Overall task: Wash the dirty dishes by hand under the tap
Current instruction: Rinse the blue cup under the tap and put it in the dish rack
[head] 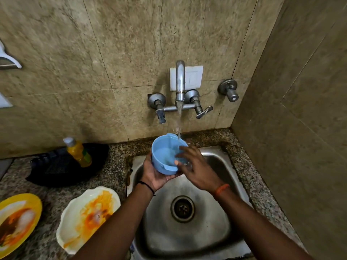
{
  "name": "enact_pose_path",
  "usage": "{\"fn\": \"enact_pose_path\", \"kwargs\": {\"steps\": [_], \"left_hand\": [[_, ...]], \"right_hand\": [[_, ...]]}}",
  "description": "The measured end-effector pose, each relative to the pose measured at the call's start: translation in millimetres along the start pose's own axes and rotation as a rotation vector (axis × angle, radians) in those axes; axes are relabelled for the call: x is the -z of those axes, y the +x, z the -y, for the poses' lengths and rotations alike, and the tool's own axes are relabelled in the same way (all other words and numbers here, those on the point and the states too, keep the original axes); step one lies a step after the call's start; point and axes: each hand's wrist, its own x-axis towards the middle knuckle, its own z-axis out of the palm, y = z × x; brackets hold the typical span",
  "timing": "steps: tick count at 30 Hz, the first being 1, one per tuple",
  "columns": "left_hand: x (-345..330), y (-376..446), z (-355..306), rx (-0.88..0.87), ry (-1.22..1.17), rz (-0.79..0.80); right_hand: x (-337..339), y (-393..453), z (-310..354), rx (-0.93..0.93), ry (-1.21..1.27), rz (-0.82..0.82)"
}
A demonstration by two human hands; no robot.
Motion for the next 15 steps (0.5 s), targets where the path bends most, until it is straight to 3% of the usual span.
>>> {"fn": "enact_pose_path", "kwargs": {"steps": [5,8,10,15], "left_hand": [[3,1,1,-0.082,0.011,-0.043],[1,5,-1,-0.106,0.042,-0.075],[-2,6,-4,-0.108,0.103,-0.122],[-7,4,-8,-0.201,0.232,-0.251]], "right_hand": [[6,-4,-1,0.218,-0.315,0.091],[13,1,-3,0.325,-0.369,0.093],[18,2,-5,0.319,-0.380,0.111],[19,6,-17,0.275,-0.694,0.183]]}}
